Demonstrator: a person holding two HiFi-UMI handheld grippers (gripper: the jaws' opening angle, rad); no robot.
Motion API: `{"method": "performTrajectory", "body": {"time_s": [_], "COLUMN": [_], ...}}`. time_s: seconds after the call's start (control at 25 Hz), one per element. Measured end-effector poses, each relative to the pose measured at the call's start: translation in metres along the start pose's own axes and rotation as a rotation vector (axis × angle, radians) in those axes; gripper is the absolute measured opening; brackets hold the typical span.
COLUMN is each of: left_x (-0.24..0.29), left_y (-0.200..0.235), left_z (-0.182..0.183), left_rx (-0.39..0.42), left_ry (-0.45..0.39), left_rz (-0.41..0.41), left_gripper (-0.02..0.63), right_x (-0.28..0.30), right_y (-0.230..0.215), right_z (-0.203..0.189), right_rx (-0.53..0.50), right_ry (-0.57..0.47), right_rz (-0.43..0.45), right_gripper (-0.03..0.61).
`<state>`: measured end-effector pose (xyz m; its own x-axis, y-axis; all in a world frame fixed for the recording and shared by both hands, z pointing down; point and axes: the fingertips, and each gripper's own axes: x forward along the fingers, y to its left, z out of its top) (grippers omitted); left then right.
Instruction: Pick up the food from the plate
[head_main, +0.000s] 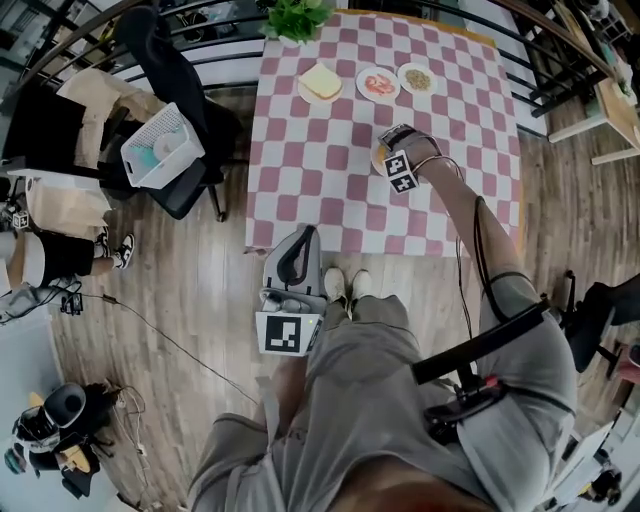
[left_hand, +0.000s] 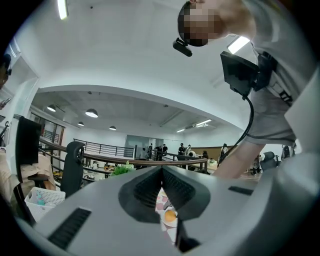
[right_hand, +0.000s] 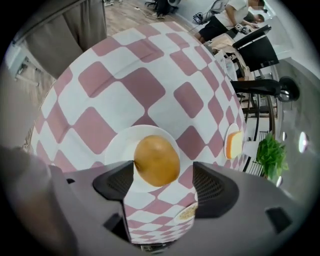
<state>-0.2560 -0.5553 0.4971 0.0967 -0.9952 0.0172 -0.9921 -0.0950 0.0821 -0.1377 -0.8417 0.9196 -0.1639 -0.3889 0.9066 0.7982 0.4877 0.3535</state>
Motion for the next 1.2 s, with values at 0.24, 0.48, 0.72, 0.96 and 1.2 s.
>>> {"method": "performTrajectory", "body": {"time_s": [0.24,0.48,0.72,0.96,1.2], "left_x": [-0.006,-0.015,-0.028,-0.036,-0.04], "left_y": [0.003,0.005,0.014,0.017,0.015], "left_z": [-0.005,-0.02,-0.015,-0.015,-0.017], "left_rx": [-0.022,0.003,-0.016,-0.001,0.002], "left_ry": [0.017,0.033,0.03,0.027,0.023], "left_rz": [0.043,0.07,0.107,0.121,0.127], "left_gripper": [0.009,0.009,0.009,0.009,0.009], "right_x": [0.031,0.048,0.044,0.04,0.041], "right_y": [0.007,0.016,0.016,0.021,0.019], "right_z": [0.005,0.004,0.005,0.004,0.0], "right_rx": [-0.092,-0.136,-0.09,0.027,0.11], "right_ry": [-0.009,0.009,0.001,0.029,0.044], "right_rz": [0.091,0.177,0.199,0.267,0.209], "right_gripper": [0.376,0.376,0.377,0.374,0.374]}}
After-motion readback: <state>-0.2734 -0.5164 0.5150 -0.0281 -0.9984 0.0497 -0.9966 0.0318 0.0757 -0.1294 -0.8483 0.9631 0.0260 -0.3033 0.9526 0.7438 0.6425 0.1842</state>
